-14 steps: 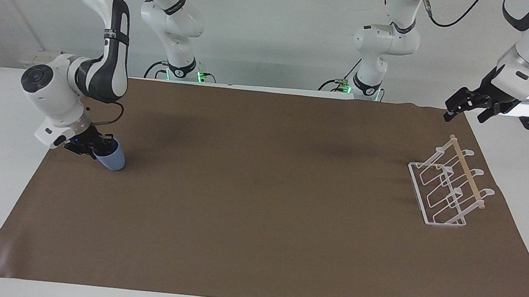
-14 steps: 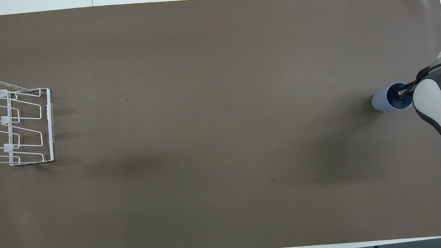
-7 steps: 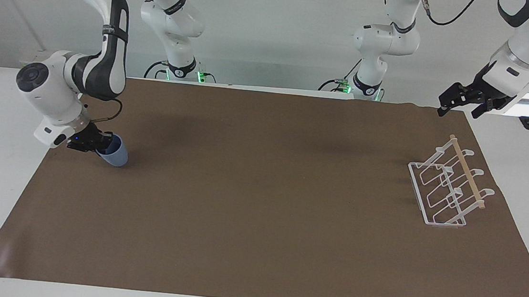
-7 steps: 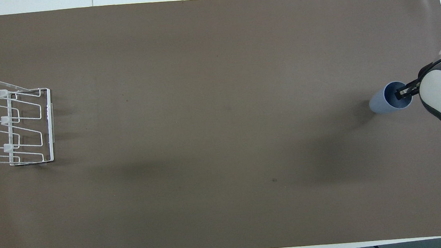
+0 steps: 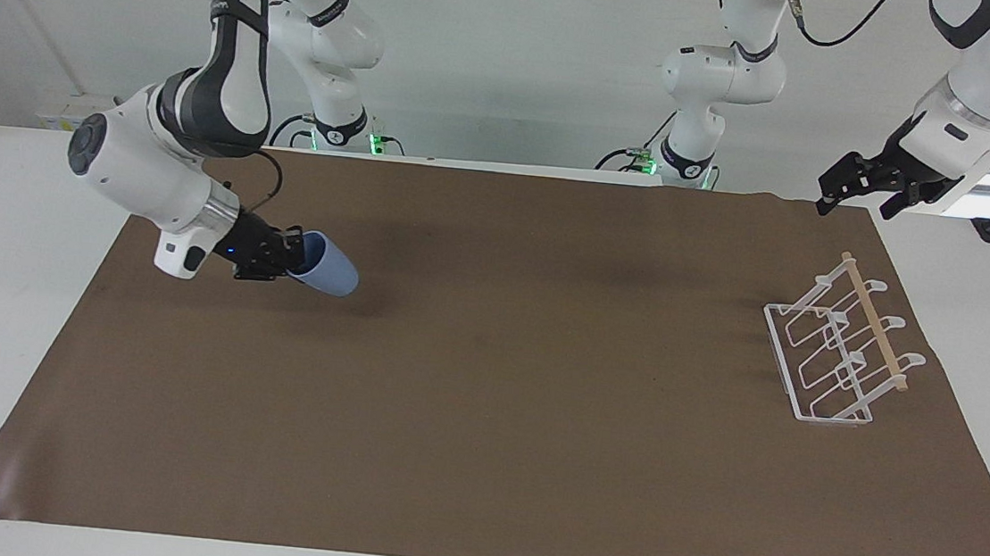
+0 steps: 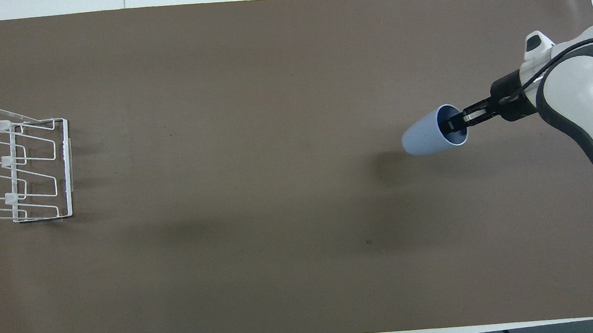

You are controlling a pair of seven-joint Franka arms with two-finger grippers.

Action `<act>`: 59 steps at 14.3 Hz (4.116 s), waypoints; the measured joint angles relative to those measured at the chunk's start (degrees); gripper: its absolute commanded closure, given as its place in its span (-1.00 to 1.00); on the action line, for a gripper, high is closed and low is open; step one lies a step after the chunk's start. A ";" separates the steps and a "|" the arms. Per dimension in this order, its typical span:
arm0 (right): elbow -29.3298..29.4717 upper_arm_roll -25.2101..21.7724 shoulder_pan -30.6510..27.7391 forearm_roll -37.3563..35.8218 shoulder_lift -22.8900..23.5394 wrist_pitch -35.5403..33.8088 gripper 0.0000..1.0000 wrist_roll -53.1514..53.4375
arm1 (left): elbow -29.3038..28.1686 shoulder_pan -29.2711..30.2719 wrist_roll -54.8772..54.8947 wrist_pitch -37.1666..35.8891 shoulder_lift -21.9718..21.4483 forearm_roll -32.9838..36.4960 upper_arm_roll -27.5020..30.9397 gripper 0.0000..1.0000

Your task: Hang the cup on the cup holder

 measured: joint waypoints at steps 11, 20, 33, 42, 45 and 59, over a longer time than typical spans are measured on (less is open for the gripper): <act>-1.90 0.26 27.07 38.82 0.08 24.06 1.00 25.09 | -3.87 -13.21 -49.07 10.34 -1.18 -6.82 -0.59 -1.00; -2.30 0.26 35.39 48.05 0.20 31.53 1.00 27.24 | -10.18 -20.06 -91.14 17.60 -2.50 -14.78 -0.17 -1.00; -2.36 0.11 36.59 50.30 0.30 29.66 1.00 27.28 | -24.02 -20.58 -98.06 31.87 -4.80 -22.73 -0.29 -1.00; -2.26 0.07 36.75 50.41 0.24 29.75 0.71 27.44 | -26.16 -20.85 -98.12 32.16 -4.50 -22.74 -0.29 1.00; -2.25 0.07 36.75 50.41 -0.03 29.25 -0.99 29.27 | -25.72 -20.57 -98.14 30.74 -4.51 -24.06 0.08 1.00; -5.69 -0.84 15.13 34.04 -8.03 17.14 -0.99 30.57 | -12.24 -14.40 -99.38 18.45 -0.60 -5.09 0.95 1.00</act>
